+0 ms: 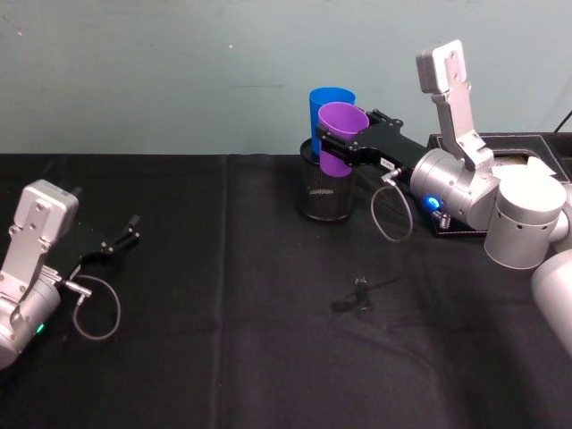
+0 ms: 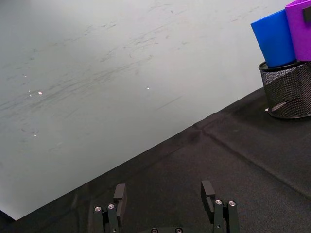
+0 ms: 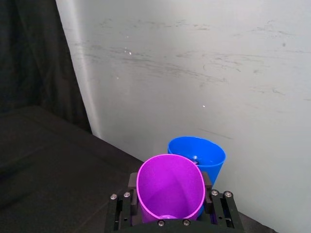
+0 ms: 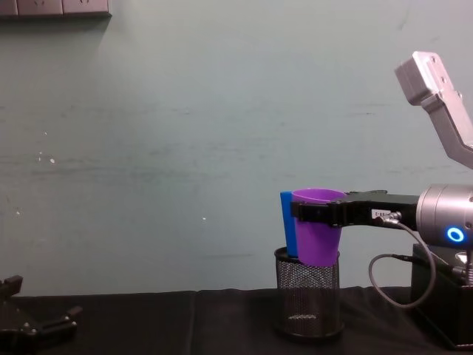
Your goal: Pick up one cup with a gripper and tap it against the other cup.
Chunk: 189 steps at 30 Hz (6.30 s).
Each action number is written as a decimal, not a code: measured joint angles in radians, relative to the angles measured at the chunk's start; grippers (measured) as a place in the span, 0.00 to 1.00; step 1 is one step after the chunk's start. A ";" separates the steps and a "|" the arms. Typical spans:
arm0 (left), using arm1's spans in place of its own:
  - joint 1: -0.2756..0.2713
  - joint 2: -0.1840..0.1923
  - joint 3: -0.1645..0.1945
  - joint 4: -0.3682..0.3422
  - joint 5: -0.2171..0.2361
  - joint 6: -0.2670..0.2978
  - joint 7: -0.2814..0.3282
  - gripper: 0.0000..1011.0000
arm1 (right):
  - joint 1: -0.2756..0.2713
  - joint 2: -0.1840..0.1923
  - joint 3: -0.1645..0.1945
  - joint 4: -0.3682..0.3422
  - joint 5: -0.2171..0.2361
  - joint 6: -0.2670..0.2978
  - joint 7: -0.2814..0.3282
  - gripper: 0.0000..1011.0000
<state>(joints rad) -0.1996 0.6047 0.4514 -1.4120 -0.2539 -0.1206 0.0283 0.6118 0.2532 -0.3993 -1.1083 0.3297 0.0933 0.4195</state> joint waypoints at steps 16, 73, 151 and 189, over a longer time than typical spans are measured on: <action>0.000 0.000 0.000 0.000 0.000 0.000 0.000 0.99 | 0.000 0.000 0.000 0.000 0.000 0.000 0.000 0.73; 0.000 0.000 0.000 0.000 0.000 0.000 0.000 0.99 | -0.118 0.082 0.005 -0.235 0.056 0.022 0.053 0.73; 0.000 0.000 0.000 0.000 0.000 0.000 0.000 0.99 | -0.451 0.174 -0.009 -0.349 -0.034 -0.175 0.048 0.73; 0.000 0.000 0.000 0.000 0.000 0.000 0.000 0.99 | -0.454 0.135 0.001 -0.327 -0.070 -0.145 0.016 0.73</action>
<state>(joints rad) -0.1995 0.6047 0.4513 -1.4120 -0.2539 -0.1206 0.0283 0.1578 0.3884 -0.3985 -1.4356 0.2599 -0.0517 0.4353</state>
